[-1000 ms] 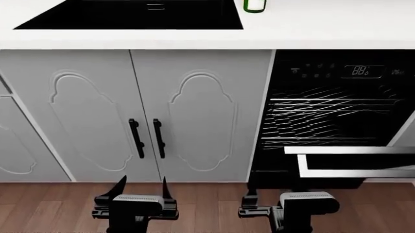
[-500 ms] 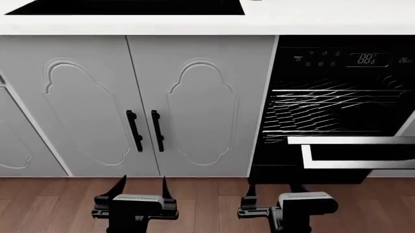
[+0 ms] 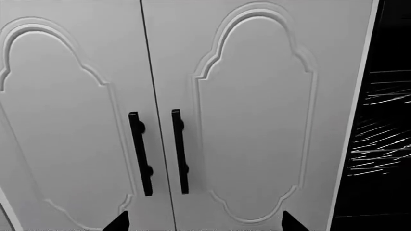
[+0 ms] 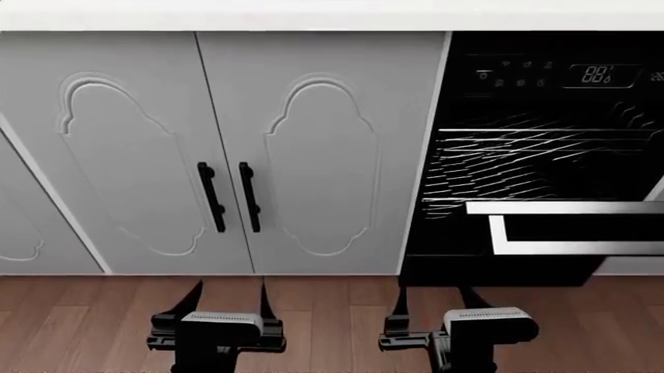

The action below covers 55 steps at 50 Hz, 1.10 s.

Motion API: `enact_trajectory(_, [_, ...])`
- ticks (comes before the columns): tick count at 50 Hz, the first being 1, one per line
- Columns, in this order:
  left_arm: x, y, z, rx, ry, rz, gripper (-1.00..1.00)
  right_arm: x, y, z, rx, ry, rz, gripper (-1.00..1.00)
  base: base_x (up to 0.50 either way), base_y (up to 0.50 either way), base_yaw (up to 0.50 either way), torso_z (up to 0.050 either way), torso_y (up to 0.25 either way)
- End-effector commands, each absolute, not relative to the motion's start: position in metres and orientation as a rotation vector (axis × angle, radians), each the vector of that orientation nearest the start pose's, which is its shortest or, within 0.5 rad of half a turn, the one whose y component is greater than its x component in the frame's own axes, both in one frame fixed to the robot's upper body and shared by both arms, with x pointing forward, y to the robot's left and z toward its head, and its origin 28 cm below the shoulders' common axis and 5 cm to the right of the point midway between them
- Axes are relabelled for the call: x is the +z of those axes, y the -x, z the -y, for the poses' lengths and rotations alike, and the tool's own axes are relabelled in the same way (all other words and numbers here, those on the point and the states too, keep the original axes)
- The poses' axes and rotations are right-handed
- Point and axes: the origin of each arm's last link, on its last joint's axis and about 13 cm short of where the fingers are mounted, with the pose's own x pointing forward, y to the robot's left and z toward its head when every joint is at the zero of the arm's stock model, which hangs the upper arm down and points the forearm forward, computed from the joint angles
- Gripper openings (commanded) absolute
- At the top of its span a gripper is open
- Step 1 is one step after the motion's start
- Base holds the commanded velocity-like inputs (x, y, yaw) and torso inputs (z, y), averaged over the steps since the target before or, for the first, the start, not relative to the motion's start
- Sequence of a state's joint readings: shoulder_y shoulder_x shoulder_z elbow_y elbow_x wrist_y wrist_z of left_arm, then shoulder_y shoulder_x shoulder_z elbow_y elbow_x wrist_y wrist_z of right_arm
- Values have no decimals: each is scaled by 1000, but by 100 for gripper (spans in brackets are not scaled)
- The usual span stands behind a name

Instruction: Close the dishwasher door

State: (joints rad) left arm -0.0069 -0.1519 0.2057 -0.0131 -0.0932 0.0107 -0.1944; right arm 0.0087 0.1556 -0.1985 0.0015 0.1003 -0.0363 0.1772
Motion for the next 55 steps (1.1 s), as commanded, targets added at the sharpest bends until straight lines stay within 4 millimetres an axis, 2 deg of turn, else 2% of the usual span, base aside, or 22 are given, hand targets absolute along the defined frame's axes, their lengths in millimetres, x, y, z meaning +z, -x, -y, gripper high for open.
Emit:
enact_trajectory(1, [8,-207,-201,-10,-62,-17,100,13,-209,94,22,51,21,100,0,0,0,-50,-4])
enact_trajectory(55, [7,-208,-201,-5,-73,-17,100,12,-209,93,32,56,19,100,0,0,0,-50,-2])
